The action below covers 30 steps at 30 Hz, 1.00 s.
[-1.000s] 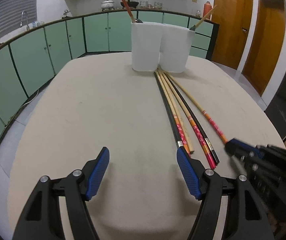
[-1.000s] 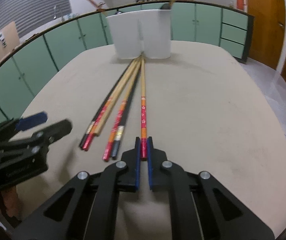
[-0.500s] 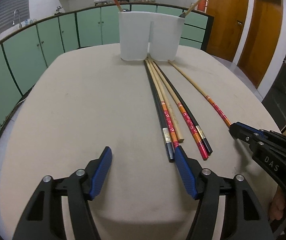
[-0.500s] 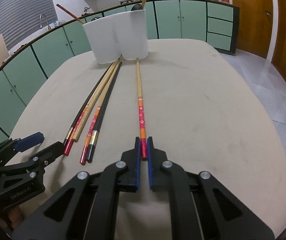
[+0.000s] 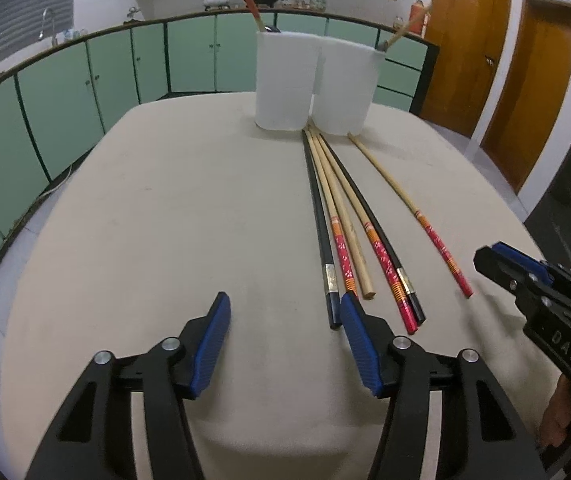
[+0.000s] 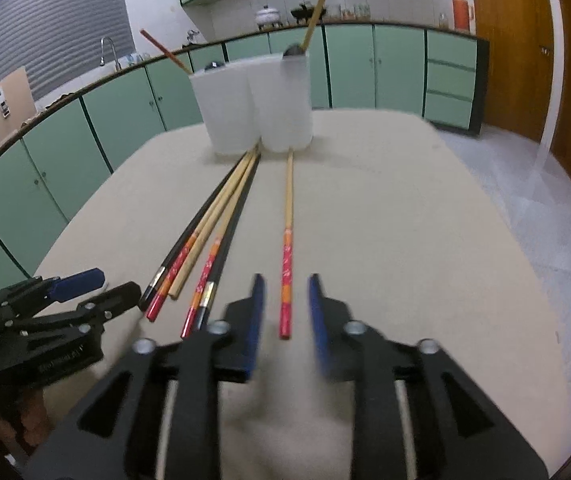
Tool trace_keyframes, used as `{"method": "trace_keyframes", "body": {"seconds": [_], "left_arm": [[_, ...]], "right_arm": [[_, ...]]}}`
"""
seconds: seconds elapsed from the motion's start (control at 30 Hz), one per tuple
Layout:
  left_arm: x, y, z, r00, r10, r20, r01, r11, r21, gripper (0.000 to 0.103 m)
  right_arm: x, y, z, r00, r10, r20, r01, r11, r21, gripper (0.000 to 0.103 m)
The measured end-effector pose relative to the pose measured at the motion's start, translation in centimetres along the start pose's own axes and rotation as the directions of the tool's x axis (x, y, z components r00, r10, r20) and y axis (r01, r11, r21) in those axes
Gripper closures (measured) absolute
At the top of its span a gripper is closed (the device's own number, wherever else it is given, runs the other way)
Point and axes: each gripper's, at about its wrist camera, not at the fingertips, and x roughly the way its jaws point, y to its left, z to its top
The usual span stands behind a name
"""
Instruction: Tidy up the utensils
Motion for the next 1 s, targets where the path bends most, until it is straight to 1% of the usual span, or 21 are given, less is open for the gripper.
{"method": "trace_keyframes", "body": {"seconds": [0.1,0.27,0.4,0.57,0.8,1.0], "left_arm": [[-0.5,0.0,-0.2,1.0,0.006,0.013,-0.006,1.0,-0.01,0.046],[-0.2,-0.7,-0.6,1.0,0.005,-0.004,-0.005,1.0,0.008,0.046],[0.0,-0.8,-0.8,1.0,0.012,-0.014,-0.011,1.0,0.014,0.046],[0.2,-0.9,-1.1,1.0,0.019,-0.017,-0.019,1.0,0.023,0.046],[0.4,-0.7,-1.0,1.0,0.015,-0.016,-0.015,1.0,0.023,0.046],[0.5,-0.8,-1.1,1.0,0.017,-0.018,-0.016,1.0,0.024,0.046]], "right_arm": [[-0.3,-0.2,-0.7,1.0,-0.002,-0.017,0.002,1.0,-0.004,0.073],[0.4,-0.1,-1.4,0.999,0.012,-0.053,-0.011,1.0,0.002,0.073],[0.7,0.8,-1.7,0.998,0.025,-0.065,-0.027,0.999,-0.025,0.073],[1.3,0.8,-1.8,0.996,0.025,-0.088,-0.026,1.0,-0.015,0.079],[1.8,0.9,-1.6,0.996,0.019,-0.09,-0.021,1.0,-0.02,0.086],[1.9,0.9,-1.6,0.996,0.018,-0.086,-0.02,1.0,-0.019,0.087]]}}
